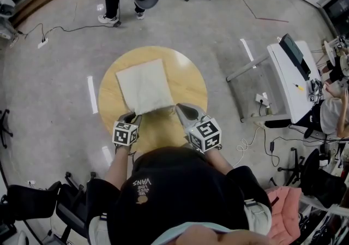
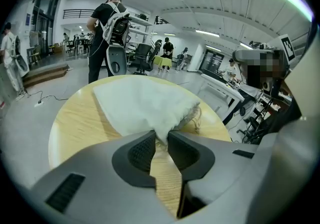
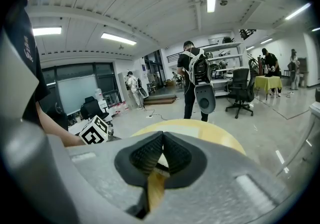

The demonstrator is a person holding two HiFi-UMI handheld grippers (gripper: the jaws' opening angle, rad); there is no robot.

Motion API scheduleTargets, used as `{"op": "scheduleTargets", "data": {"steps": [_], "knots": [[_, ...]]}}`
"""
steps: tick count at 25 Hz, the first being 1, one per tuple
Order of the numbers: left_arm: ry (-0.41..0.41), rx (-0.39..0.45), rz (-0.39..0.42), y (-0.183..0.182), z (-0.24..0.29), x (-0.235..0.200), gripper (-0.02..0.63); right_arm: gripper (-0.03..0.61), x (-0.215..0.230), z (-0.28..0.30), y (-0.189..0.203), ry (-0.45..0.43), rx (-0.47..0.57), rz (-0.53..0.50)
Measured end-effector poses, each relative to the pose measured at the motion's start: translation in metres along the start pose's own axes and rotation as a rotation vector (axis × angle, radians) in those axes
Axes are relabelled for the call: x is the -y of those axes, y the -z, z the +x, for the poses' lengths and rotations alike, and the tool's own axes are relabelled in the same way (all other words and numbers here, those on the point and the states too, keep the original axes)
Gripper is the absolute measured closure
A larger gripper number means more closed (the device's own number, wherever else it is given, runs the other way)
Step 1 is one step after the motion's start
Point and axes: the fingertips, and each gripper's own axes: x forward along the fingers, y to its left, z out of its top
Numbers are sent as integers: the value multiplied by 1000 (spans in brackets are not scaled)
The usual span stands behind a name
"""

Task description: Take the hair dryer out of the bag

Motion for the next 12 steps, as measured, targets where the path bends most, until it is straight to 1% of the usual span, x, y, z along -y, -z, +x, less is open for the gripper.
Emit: {"op": "scheduleTargets", "data": {"steps": [4,12], "knots": [[27,-9,-7,-8,-5,-6,529,580,-8,8,2,-5,-2,3],[75,-34,-38,-22,-4,-3,538,580,-5,13,11,-20,-13,-1]]}}
